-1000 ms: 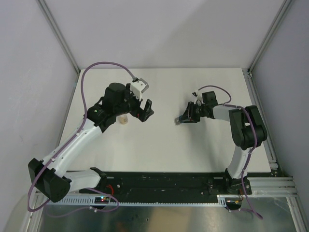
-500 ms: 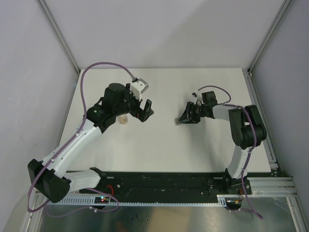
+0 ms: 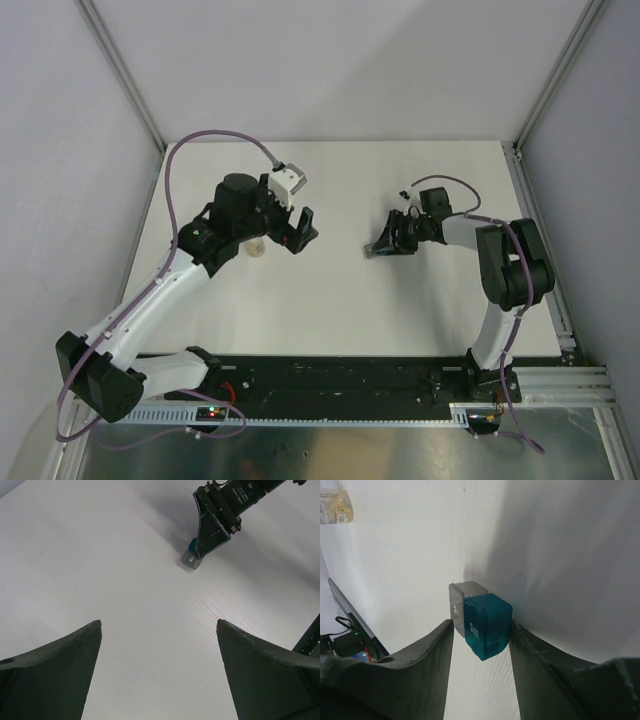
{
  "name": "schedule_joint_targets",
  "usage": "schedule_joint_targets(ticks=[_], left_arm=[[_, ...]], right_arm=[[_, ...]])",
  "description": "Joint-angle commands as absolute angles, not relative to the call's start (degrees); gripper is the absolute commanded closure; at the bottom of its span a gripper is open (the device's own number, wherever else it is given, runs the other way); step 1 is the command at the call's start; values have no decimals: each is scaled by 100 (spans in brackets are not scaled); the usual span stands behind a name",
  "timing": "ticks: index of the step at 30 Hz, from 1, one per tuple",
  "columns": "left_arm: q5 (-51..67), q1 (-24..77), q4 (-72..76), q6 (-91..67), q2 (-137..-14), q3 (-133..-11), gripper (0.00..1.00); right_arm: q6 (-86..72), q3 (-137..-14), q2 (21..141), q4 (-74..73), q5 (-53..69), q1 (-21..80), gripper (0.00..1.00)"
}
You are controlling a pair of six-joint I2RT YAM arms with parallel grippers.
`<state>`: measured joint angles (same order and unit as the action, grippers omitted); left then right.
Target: Sort the pills into containers
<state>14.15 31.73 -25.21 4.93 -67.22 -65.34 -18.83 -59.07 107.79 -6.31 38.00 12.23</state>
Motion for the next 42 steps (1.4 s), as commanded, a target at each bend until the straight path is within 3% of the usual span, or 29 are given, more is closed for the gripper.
schedule_joint_targets(ticks=[1, 19, 42], left_arm=[[1486, 3146, -2346, 498, -6511, -6495, 0], [1456, 3146, -2341, 495, -6402, -6468, 0], [346, 3126, -2223, 604, -5888, -6214, 0]], right_arm=[[-1594, -6039, 10511, -893, 3467, 1195, 48], [-1158, -6046, 10103, -1443, 3169, 1092, 47], [-357, -6047, 8854, -2113, 2483, 950, 38]])
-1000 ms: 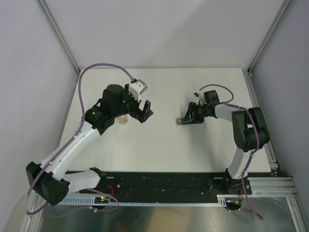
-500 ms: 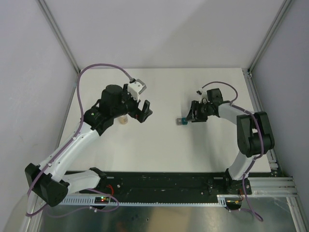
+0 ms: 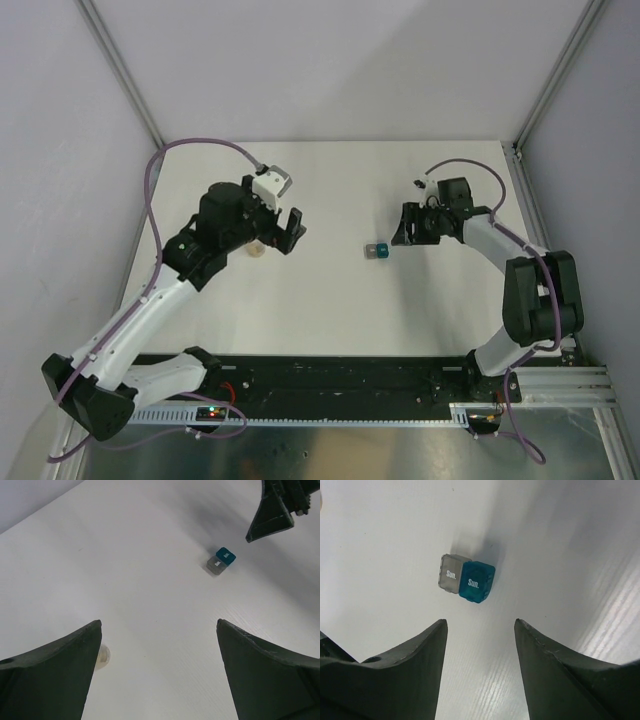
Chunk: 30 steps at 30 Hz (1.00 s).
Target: Sort the pills into containers
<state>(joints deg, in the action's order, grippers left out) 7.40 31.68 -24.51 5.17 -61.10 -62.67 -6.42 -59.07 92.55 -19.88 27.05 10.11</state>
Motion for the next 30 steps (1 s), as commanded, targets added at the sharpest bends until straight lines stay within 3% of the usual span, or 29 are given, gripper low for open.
schedule_joint_targets(ticks=[1, 11, 28, 30], left_arm=[[270, 3118, -2219, 597, -5871, -6205, 0], [-665, 2960, -2112, 527, -5761, -6211, 0], [-496, 1873, -1712, 214, -5130, -5583, 0], [-462, 1758, -1694, 174, -5018, -5509, 0]], right_arm=[[-319, -6042, 8764, -2129, 2459, 945, 38], [185, -6030, 7897, -2282, 2165, 839, 34], [699, -5474, 6457, -2202, 1227, 809, 29], [724, -5427, 6316, -2181, 1126, 802, 19]])
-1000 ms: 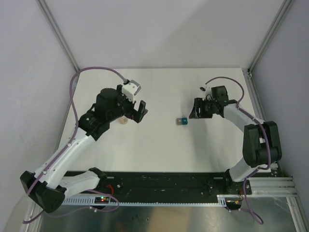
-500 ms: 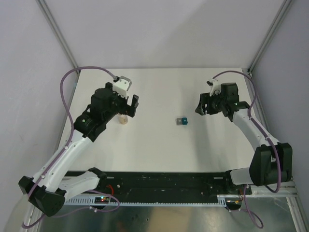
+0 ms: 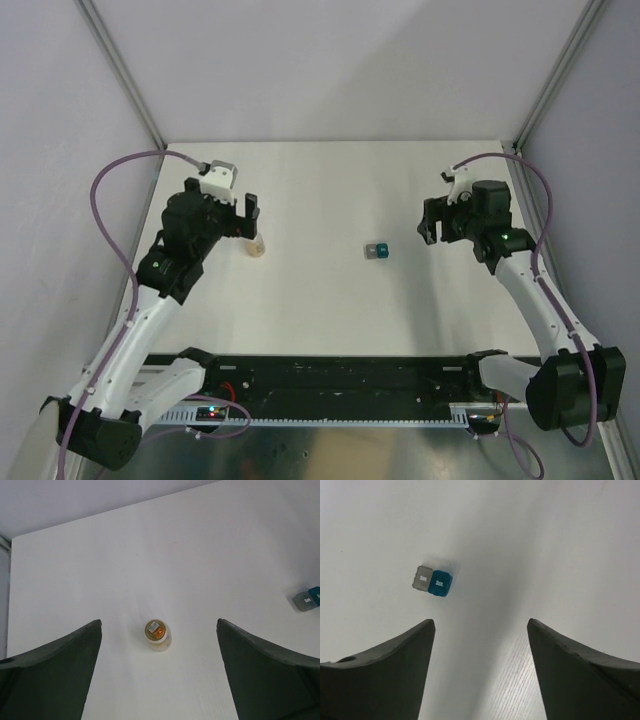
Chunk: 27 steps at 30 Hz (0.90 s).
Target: Sort the pills into containers
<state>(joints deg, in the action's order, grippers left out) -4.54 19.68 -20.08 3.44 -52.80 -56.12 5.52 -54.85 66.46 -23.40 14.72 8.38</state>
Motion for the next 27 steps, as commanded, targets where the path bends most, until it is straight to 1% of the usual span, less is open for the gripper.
schedule_joint_targets(ticks=[1, 4, 9, 13, 27], left_arm=[[-451, 1710, -1695, 166, -4957, -5466, 0], [-447, 1602, -1693, 171, -4789, -5368, 0], [-502, 1480, -1695, 188, -4573, -5219, 0], [-569, 1413, -1693, 203, -4411, -5122, 0], [-747, 1332, -1692, 253, -3954, -4690, 0]], right_arm=[[731, -5403, 6256, -2176, 1073, 801, 14], [771, -5358, 6051, -2178, 989, 790, 6], [779, -5344, 5778, -2265, 905, 776, 2], [813, -5342, 5562, -2368, 770, 776, 1], [857, -5336, 4781, -2853, 124, 780, 0]])
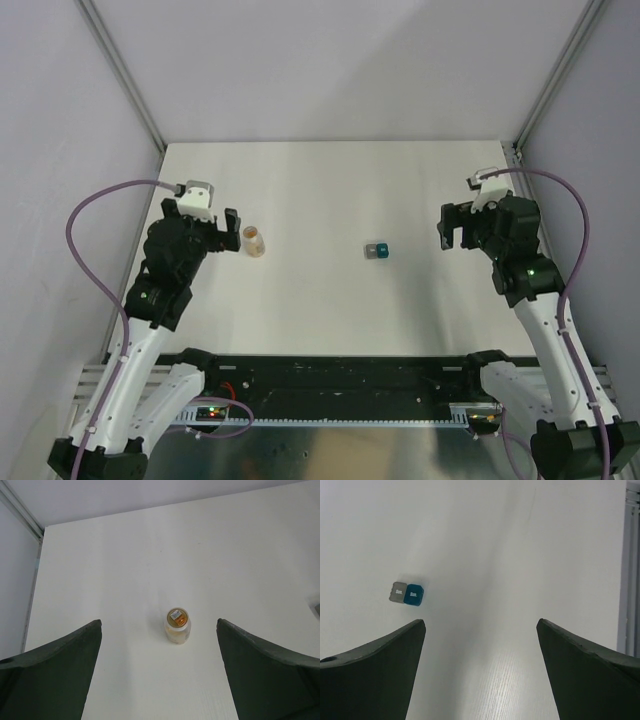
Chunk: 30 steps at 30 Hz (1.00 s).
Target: Sort the pills into containers
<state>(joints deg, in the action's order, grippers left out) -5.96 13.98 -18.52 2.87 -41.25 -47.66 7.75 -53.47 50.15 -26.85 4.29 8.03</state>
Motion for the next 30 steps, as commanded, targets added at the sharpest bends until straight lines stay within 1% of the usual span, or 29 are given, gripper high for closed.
schedule_joint_targets(ticks=[1, 5, 15, 19, 24, 30], left_arm=[[-747, 1330, -1694, 254, -3928, -4666, 0], [-692, 1334, -1694, 261, -3820, -4548, 0], [-480, 1329, -1657, 222, -3505, -4230, 0], [-495, 1324, -1517, 151, -3335, -4076, 0], [-495, 1319, -1269, 139, -3236, -3859, 0], [-363, 1319, -988, 221, -3155, -3624, 0]], right_arm=[[846, -5331, 4711, -2881, 71, 773, 1], [812, -5248, 4463, -2945, -209, 772, 1], [769, -4911, 3777, -3037, -434, 770, 1], [685, -4785, 3541, -3114, -244, 769, 1], [754, -4586, 3255, -3220, 369, 766, 0], [864, -4201, 3074, -3004, 485, 767, 1]])
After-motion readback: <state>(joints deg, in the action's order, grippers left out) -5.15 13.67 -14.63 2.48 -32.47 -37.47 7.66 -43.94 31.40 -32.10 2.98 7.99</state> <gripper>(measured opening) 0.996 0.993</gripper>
